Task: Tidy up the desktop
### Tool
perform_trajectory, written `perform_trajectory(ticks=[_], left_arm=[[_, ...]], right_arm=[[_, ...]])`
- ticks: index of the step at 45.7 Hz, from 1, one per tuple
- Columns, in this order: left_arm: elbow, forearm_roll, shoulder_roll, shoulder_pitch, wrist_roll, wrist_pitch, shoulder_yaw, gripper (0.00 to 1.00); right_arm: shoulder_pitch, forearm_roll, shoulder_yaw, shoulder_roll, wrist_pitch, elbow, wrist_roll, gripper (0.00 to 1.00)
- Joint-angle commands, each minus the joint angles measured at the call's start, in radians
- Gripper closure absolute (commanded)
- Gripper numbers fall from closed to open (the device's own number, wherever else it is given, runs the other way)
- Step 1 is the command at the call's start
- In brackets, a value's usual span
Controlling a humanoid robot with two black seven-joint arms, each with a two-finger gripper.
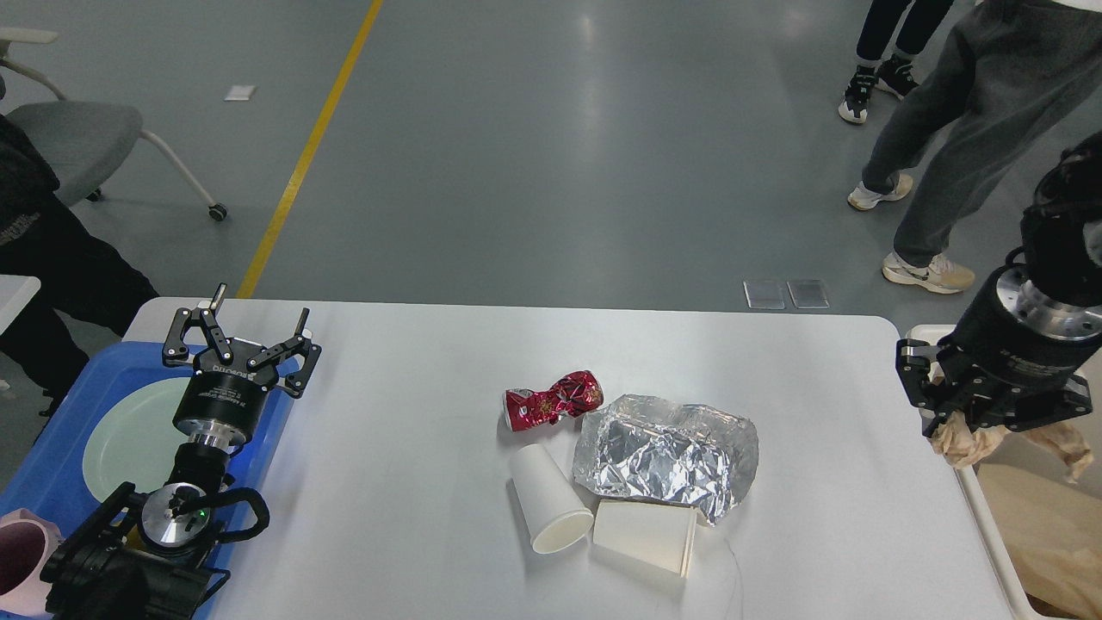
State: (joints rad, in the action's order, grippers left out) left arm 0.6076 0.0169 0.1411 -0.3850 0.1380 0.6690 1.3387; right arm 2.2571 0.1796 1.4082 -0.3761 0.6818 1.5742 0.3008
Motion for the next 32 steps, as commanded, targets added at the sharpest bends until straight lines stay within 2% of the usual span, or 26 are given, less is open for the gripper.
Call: perform_trajectory(ticks=[1, 5, 7, 12, 19, 27, 32], left_arm=[[-0.002, 0.000, 0.000, 0.000, 0.000, 0.000, -0.001, 0.04], [-0.002, 0.000, 0.000, 0.000, 0.000, 0.000, -0.001, 0.04], [0.000, 0.000, 0.000, 0.000, 0.000, 0.000, 0.000, 0.04], [0.000, 0.000, 0.000, 0.000, 0.000, 0.000, 0.000, 0.04], [-0.002, 0.000, 0.000, 0.000, 0.000, 0.000, 0.000, 0.04], [-0.002, 0.000, 0.000, 0.000, 0.002, 0.000, -0.001, 0.04], [0.000, 0.000, 0.000, 0.000, 0.002, 0.000, -0.001, 0.04]], right_arm=[[0.091, 0.004, 0.067, 0.002, 0.024, 0.029, -0.034, 1.00], [0.140, 0.001, 0.132, 0.002, 0.054, 0.036, -0.133, 1.00], [0.147, -0.003, 0.164, 0.002, 0.054, 0.035, -0.160, 1.00], [0.147, -0.005, 0.196, -0.006, 0.028, 0.027, -0.161, 1.00], [0.108, 0.001, 0.245, -0.033, -0.117, 0.012, -0.160, 1.00], [-0.100, -0.011, 0.241, -0.182, -0.321, -0.077, -0.149, 1.00], [-0.336, -0.011, 0.196, -0.244, -0.367, -0.270, -0.149, 1.00]])
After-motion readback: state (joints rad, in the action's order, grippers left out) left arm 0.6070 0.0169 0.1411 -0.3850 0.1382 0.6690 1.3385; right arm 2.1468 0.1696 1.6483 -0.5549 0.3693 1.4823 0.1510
